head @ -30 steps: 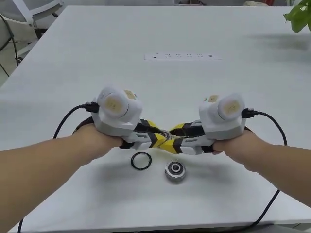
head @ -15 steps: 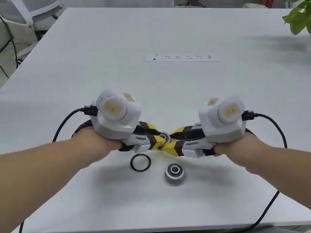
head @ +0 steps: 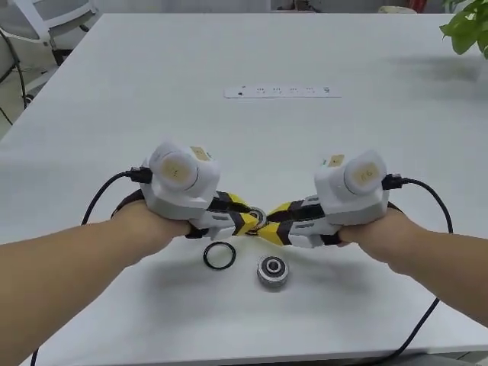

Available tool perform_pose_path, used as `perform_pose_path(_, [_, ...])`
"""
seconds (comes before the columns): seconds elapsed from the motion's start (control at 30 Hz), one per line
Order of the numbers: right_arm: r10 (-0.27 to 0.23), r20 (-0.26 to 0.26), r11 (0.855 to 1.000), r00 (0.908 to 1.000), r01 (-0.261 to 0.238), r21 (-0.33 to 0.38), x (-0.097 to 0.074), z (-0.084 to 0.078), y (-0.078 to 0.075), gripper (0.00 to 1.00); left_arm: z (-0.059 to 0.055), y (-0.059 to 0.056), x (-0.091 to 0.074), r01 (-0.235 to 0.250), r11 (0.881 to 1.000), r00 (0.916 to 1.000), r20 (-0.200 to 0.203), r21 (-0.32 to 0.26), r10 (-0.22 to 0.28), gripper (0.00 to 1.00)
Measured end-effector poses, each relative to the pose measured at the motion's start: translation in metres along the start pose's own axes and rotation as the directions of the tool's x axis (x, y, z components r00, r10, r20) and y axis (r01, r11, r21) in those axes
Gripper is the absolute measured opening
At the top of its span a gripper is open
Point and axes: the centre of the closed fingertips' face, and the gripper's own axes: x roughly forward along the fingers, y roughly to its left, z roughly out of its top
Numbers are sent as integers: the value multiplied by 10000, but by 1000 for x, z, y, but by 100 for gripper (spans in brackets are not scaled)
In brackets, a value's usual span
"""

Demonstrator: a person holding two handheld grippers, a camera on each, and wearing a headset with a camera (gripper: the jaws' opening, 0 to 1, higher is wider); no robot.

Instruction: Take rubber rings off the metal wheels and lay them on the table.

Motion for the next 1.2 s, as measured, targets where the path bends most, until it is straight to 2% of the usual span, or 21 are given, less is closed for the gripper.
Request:
perform_pose_path(0.47, [129, 1, 9991, 9999, -129, 400, -3, -3, 0, 1, 0, -2, -3, -47, 10000, 10000, 50, -42, 47, 14])
perform_pose_path(0.6, [122, 66, 9977, 9999, -126, 673, -5, -3, 0, 0, 0, -2, -3, -57, 10000, 10000, 46, -15, 57, 13])
perform_pose_path(0.67, [138, 217, 9936, 9997, -162, 1120, -6, -2, -1, 0, 0, -2, -3, -63, 10000, 10000, 51, -11, 63, 13])
perform_pose_path(0.77, [126, 302, 9896, 9995, -168, 1427, -7, -2, -1, 0, 0, -2, -3, -71, 10000, 10000, 49, 9, 70, 13])
perform_pose_path(0.97, [-2, 587, 9710, 9983, -139, 2386, -10, 0, 0, 0, 0, -1, -3, -93, 10000, 9999, 59, 15, 93, 13])
perform_pose_path(1.03, [-93, 722, 9575, 9973, -119, 2882, -11, 1, -1, 0, 0, -2, -3, -104, 9999, 9999, 73, -17, 104, 13])
perform_pose_path(1.1, [-169, 754, 9550, 9970, -62, 2965, -13, 0, -4, 0, 0, -1, -3, -121, 9999, 9999, 87, -69, 122, 13])
perform_pose_path(1.17, [-269, 906, 9443, 9955, -44, 3290, -13, 2, -7, 0, 0, -1, -3, -139, 9999, 9999, 89, -84, 140, 13])
perform_pose_path(1.2, [-308, 1149, 9346, 9929, -121, 3555, -14, 7, -8, 0, 0, -1, -3, -140, 9999, 9999, 86, -85, 140, 13])
